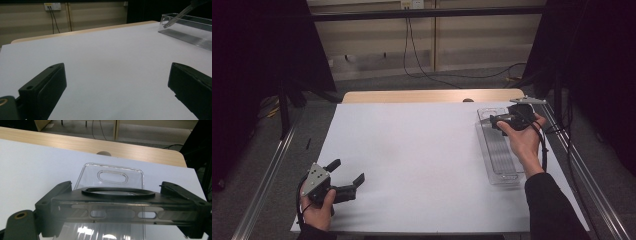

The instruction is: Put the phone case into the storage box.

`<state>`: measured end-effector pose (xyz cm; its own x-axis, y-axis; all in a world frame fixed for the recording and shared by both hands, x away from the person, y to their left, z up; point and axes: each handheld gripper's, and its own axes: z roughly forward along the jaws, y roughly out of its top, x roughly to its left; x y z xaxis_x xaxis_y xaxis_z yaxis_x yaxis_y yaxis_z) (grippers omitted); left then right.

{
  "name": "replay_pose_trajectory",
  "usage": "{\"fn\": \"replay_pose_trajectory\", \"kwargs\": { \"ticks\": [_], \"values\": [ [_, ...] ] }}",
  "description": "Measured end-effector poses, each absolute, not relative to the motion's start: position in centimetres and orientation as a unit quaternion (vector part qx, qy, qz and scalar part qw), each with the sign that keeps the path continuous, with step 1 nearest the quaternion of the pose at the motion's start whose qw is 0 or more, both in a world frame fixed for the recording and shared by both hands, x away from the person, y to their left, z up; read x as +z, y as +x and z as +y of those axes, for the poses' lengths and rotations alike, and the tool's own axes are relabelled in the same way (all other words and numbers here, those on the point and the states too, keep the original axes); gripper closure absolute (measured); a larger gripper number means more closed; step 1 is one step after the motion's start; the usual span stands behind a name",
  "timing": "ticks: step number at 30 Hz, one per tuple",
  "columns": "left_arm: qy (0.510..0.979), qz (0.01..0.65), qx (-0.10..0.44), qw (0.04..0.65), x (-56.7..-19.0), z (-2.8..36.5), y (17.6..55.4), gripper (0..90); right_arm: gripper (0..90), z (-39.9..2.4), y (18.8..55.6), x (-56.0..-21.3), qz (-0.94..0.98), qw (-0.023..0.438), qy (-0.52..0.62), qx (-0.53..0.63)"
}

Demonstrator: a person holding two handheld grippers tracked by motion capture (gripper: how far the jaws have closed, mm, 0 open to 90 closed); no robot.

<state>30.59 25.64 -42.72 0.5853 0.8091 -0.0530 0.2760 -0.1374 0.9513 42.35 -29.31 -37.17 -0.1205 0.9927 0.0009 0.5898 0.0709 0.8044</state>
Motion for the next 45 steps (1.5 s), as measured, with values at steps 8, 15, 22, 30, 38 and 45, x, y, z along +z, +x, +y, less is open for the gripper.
{"fn": "replay_pose_trajectory", "kwargs": {
  "ticks": [8, 15, 22, 30, 38, 45],
  "values": [
    [0.715, 0.378, 0.250, 0.533, -42.7, 25.6, 30.6, 1.8, 11.6, -29.1, 42.8, -37.9, 0.662, 0.301, 0.602, 0.330],
    [0.715, 0.378, 0.251, 0.531, -42.8, 25.6, 30.6, 1.7, 11.6, -28.9, 43.2, -38.3, 0.659, 0.303, 0.606, 0.326],
    [0.715, 0.380, 0.249, 0.531, -42.8, 25.6, 30.7, 1.7, 11.7, -28.6, 43.9, -38.1, 0.646, 0.311, 0.616, 0.328],
    [0.715, 0.380, 0.249, 0.531, -42.9, 25.6, 30.8, 1.7, 11.7, -28.2, 44.7, -37.9, 0.640, 0.320, 0.619, 0.324],
    [0.719, 0.378, 0.243, 0.530, -42.9, 25.3, 30.9, 1.6, 11.8, -27.8, 45.3, -38.0, 0.627, 0.334, 0.623, 0.327],
    [0.716, 0.381, 0.242, 0.532, -43.0, 25.3, 31.2, 1.7, 11.9, -27.7, 46.1, -37.8, 0.629, 0.336, 0.620, 0.327]
  ]
}}
